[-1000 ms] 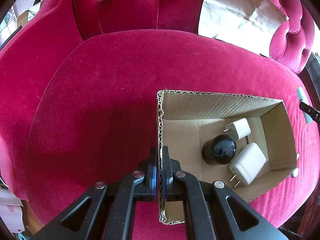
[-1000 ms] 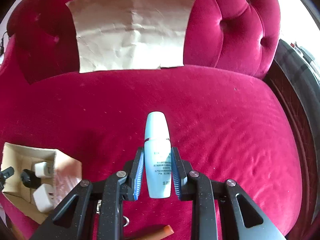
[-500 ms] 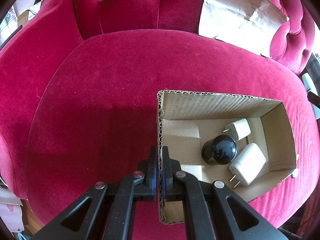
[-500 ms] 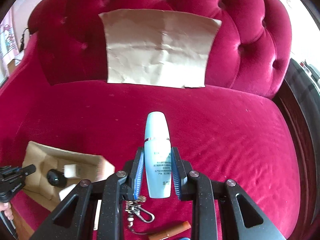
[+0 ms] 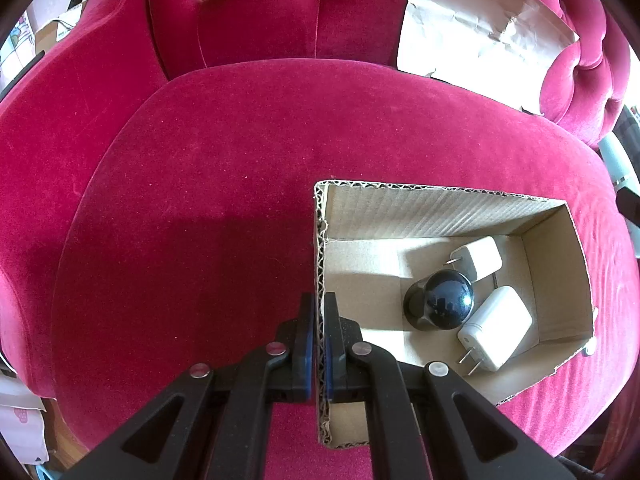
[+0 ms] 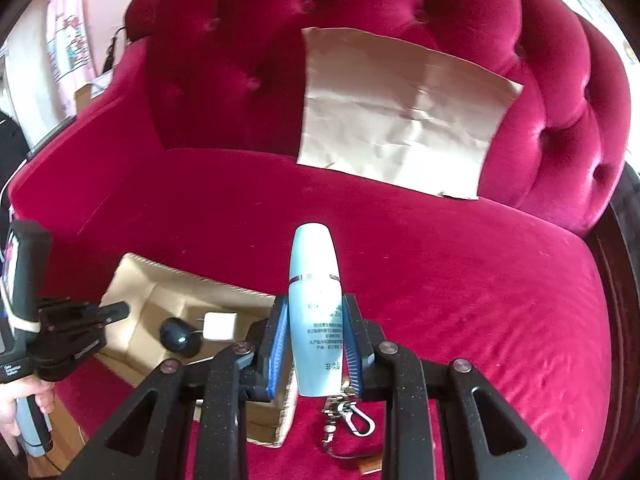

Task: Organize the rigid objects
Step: 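Lift the white-and-blue bottle with the right gripper and carry it over the box, then lower the bottle into the box and open the right gripper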

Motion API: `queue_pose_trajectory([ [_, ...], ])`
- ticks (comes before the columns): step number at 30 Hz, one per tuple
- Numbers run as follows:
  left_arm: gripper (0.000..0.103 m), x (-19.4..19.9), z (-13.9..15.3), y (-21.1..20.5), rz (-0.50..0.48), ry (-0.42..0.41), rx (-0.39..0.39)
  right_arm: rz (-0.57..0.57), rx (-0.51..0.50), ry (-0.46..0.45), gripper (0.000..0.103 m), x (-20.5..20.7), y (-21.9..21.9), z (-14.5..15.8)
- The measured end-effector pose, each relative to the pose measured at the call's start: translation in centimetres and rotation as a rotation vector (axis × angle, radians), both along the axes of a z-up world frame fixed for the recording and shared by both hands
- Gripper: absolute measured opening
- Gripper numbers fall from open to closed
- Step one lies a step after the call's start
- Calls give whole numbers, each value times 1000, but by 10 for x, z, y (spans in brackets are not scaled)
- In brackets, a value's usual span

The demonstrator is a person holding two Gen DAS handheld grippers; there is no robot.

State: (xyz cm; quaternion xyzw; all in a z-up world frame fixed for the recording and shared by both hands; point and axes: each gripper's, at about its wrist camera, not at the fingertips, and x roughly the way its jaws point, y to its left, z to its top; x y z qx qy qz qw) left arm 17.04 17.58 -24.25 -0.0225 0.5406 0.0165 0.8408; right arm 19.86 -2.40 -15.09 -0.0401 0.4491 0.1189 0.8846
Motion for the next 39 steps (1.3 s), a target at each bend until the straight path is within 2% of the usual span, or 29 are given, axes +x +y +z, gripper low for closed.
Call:
queue_pose_trajectory([
  [15,4,0,0,0,0,0,1,139,20,49,27,-18,44,-19],
  [24,4,0,0,0,-1,1,2,161,8,104,27,-17,50,-38],
  [39,4,0,1,0,1,0,1,174,16,148,27,-15,53,-51],
])
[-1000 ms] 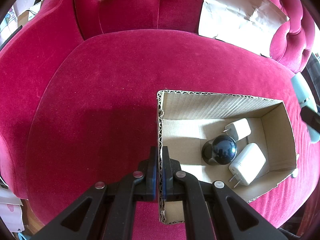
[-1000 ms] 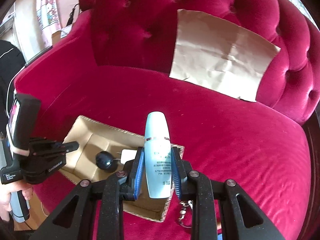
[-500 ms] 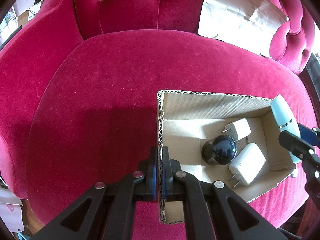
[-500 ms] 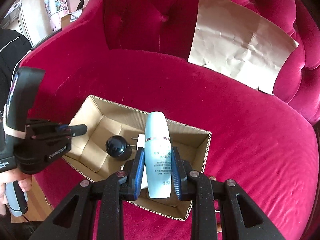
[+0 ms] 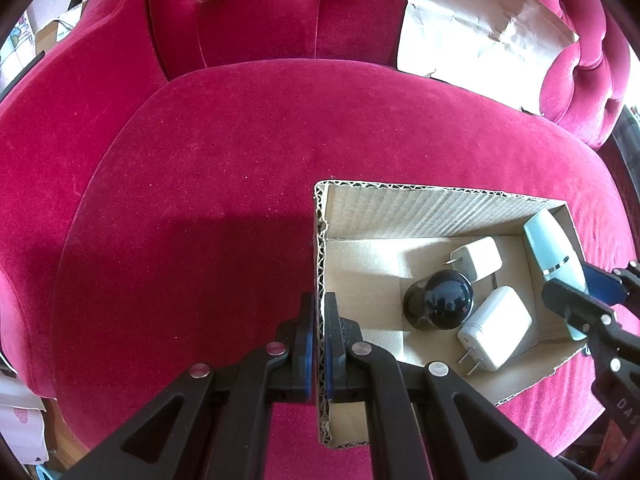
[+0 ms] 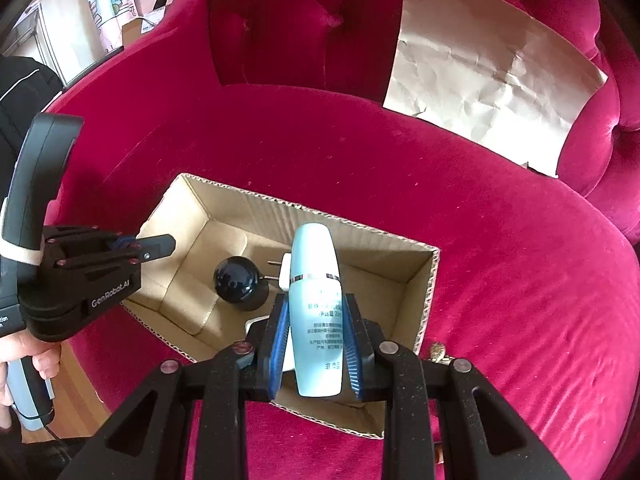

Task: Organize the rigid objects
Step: 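Lower the bottle into the box and open the right gripper, then move the right gripper to the orange cylinder and close on it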

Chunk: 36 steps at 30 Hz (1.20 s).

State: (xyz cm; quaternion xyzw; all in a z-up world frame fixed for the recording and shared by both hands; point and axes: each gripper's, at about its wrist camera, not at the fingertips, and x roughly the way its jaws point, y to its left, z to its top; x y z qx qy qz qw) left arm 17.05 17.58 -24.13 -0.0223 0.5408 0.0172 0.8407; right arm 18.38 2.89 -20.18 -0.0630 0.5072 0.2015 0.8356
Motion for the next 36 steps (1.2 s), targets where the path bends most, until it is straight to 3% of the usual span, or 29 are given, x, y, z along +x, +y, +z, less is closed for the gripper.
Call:
queue_pose_trajectory([
  [13,4,0,0,0,0,0,-2,15,5,32,28,4,6,-9],
  [14,4,0,0,0,0,0,-2,16,2,27,32,3,7,-9],
  [18,4,0,1,0,0,-1,-1,-23,0,-12,72,4,3,-4],
  [21,4,0,1,1,-1,0,0,-56,-14,-46,94,5,-2,-1],
  [23,4,0,1,1,0,0,0,-66,-15,-47,103,8,-5,-1],
  [36,4,-1,1,1,-1,0,0,-82,-18,-38,103,10,-6,-6],
])
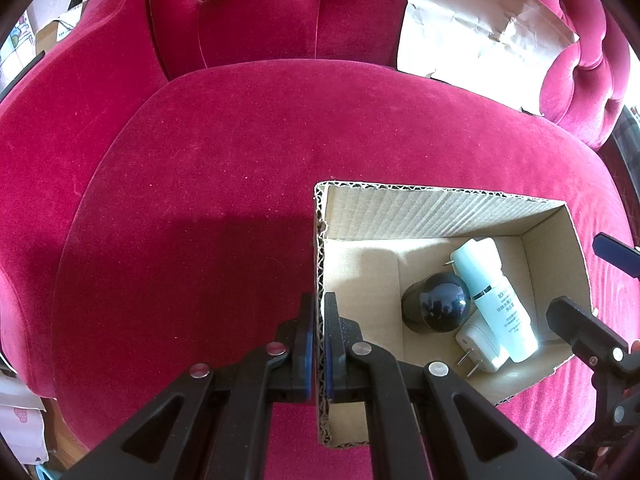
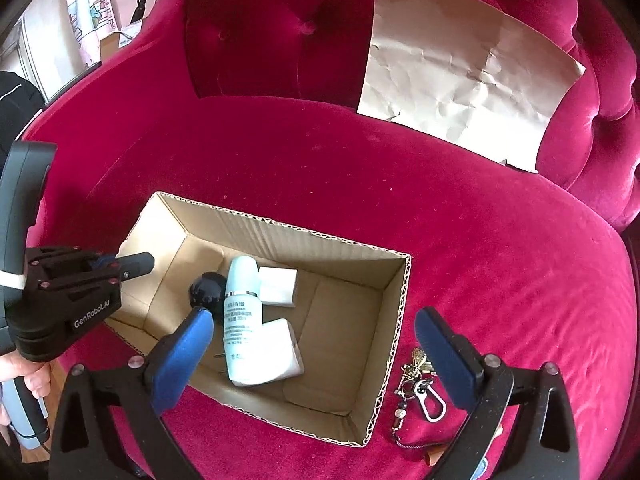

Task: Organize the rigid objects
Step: 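Move the right gripper to the orange cylinder and close on it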

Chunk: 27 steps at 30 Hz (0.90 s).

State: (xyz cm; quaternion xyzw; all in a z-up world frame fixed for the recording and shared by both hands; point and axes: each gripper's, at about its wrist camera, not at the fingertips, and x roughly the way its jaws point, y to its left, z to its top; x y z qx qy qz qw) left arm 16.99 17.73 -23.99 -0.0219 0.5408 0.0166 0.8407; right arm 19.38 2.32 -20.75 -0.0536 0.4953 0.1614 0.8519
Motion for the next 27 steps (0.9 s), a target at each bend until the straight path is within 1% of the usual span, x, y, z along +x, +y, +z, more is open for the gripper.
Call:
queue_pose_trajectory([
  [9,4,0,0,0,0,0,0,-29,-11,-38,103,-4,-8,10],
  [20,4,1,-1,-1,-6,1,9,-113,-23,-67,103,1,-45,22],
  [27,4,1,-1,0,-2,-1,1,-180,-32,-78,103,2,-71,27],
])
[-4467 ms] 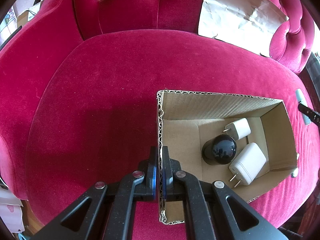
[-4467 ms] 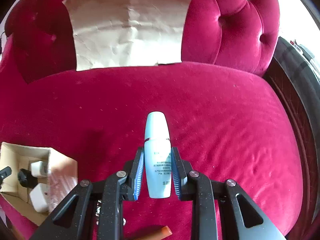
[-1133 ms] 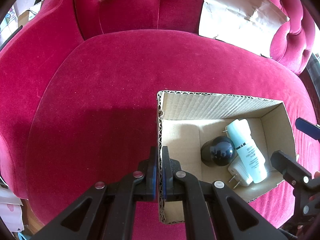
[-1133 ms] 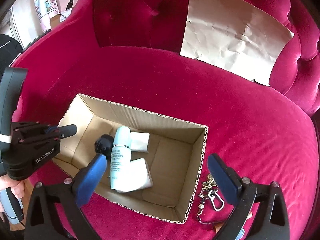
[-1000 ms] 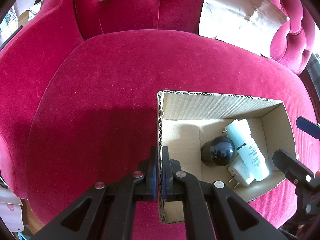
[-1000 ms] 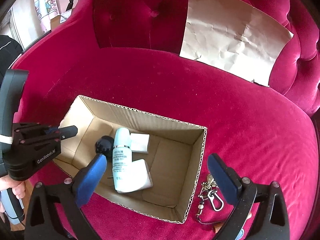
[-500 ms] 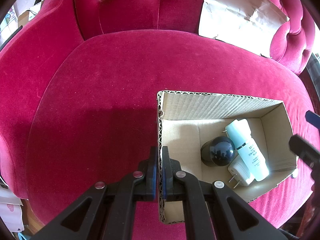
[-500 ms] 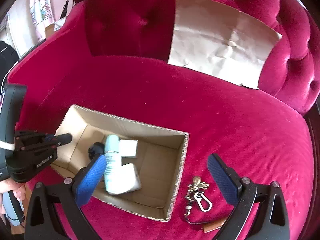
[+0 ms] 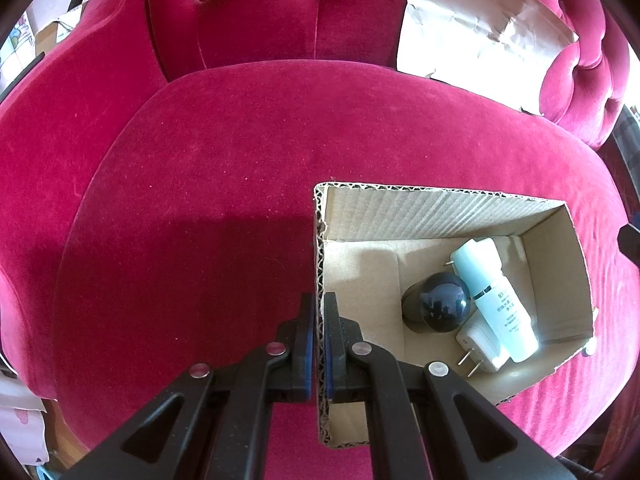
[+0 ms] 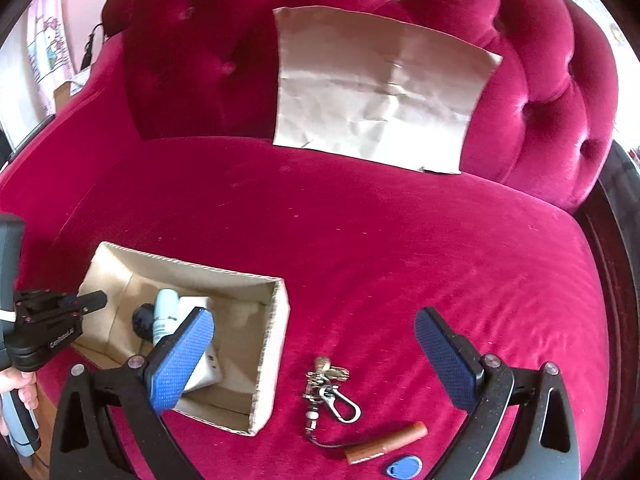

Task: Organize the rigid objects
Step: 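Move the right gripper to the orange cylinder and close on it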

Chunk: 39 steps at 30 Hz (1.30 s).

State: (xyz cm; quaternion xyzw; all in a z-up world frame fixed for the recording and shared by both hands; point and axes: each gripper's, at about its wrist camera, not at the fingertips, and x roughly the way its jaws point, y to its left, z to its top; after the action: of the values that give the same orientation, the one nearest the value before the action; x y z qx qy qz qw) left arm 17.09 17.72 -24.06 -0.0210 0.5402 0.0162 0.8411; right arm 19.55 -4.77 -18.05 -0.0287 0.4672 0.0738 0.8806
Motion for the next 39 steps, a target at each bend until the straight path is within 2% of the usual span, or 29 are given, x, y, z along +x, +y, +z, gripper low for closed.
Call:
queue_pose_trajectory([
  [10,4,-1,0,4,-1,-1,-11,-63,-60,41,103,-9,-32,-11],
  [16,4,-1,0,5,-1,-2,-13,-54,-95,64,103,-21,-43,-21],
  [20,4,-2,0,4,0,-2,-13,-30,-113,96,103,-31,-51,-34],
  [32,4,-3,1,2,0,-1,-5,81,-51,137,103,-56,-68,-68],
  [39,4,-3,1,2,0,-1,-6,120,-55,157,103,-65,-72,-86],
])
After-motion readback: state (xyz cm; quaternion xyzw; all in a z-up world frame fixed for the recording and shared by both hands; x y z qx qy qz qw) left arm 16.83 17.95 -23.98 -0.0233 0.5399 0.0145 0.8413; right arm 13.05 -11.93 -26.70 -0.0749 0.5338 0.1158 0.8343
